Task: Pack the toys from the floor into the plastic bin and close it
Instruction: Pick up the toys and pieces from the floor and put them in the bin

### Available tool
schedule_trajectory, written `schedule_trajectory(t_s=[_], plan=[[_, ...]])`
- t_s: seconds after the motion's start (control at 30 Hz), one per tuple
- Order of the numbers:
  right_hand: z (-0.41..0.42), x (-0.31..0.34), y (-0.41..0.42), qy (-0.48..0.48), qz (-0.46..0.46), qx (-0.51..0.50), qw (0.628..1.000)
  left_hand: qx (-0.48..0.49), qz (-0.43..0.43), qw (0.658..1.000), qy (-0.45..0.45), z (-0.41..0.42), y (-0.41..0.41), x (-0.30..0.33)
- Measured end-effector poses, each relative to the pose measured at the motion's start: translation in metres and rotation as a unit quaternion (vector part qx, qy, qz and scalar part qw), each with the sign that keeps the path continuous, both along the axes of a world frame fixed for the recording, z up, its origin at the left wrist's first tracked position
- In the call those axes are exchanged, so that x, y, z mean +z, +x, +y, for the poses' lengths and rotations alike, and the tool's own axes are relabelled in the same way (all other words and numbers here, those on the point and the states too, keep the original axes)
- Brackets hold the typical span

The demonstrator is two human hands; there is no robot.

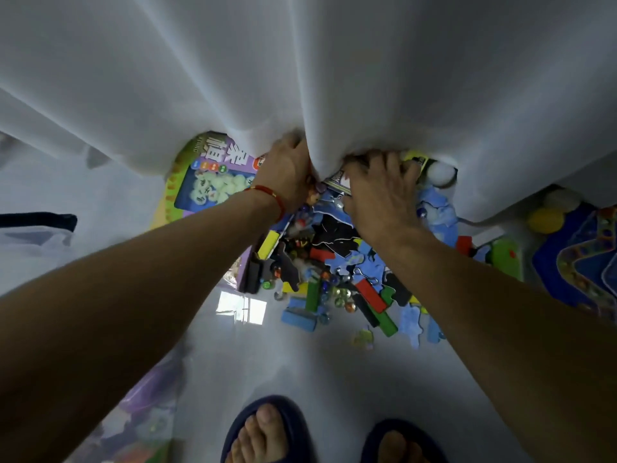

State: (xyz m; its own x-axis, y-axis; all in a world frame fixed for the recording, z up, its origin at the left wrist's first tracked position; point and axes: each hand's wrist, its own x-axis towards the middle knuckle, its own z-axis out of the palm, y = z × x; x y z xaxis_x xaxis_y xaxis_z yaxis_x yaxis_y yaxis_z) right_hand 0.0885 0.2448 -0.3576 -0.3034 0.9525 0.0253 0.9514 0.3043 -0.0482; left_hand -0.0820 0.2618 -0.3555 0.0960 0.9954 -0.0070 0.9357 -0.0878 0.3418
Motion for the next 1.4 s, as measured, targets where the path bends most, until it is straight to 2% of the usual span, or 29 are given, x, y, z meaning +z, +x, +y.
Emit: schedule_trajectory(t_s=[0.17, 0.27, 0.37, 0.43, 0.57, 0.67, 0.73, 0.77, 0.87, 0.97, 1.03, 1.13, 1.4], plan=[[-0.027, 0.01, 0.024, 0.018, 0.194, -0.038, 0.98, -0.008, 0.029, 1.0, -0.003, 0.013, 0.002, -0.002], [-0.053, 0.021, 0.041, -0.012, 0.363, -0.087, 0.928, -0.024, 0.053, 0.998, 0.004, 0.017, 0.001, -0.004], [-0.079, 0.04, 0.056, -0.066, 0.459, -0.177, 0.868, -0.025, 0.055, 0.998, 0.011, 0.013, -0.003, -0.002], [-0.095, 0.053, 0.066, -0.106, 0.485, -0.228, 0.838, 0.0, 0.013, 0.999, 0.032, 0.003, -0.003, 0.005], [-0.128, 0.092, 0.083, -0.186, 0.538, -0.27, 0.777, 0.137, -0.126, 0.981, 0.052, -0.041, 0.007, 0.041], [-0.142, 0.13, 0.086, -0.249, 0.567, -0.311, 0.721, 0.22, -0.213, 0.951, 0.032, -0.093, 0.017, 0.073], [-0.143, 0.154, 0.083, -0.302, 0.578, -0.345, 0.675, 0.252, -0.227, 0.941, -0.005, -0.128, 0.021, 0.091], [-0.143, 0.166, 0.081, -0.317, 0.571, -0.346, 0.673, 0.258, -0.229, 0.938, -0.038, -0.145, 0.022, 0.097], [-0.139, 0.196, 0.07, -0.323, 0.545, -0.316, 0.706, 0.232, -0.211, 0.943, -0.11, -0.183, 0.019, 0.108], [-0.14, 0.209, 0.059, -0.274, 0.525, -0.32, 0.739, 0.188, -0.163, 0.961, -0.121, -0.193, 0.014, 0.11], [-0.145, 0.202, 0.054, -0.25, 0.523, -0.336, 0.742, 0.18, -0.153, 0.964, -0.123, -0.188, 0.015, 0.107], [-0.152, 0.18, 0.05, -0.234, 0.55, -0.369, 0.711, 0.152, -0.127, 0.974, -0.114, -0.167, 0.02, 0.091], [-0.137, 0.141, 0.054, -0.289, 0.599, -0.394, 0.634, 0.108, -0.029, 0.991, -0.069, -0.086, 0.031, 0.029]])
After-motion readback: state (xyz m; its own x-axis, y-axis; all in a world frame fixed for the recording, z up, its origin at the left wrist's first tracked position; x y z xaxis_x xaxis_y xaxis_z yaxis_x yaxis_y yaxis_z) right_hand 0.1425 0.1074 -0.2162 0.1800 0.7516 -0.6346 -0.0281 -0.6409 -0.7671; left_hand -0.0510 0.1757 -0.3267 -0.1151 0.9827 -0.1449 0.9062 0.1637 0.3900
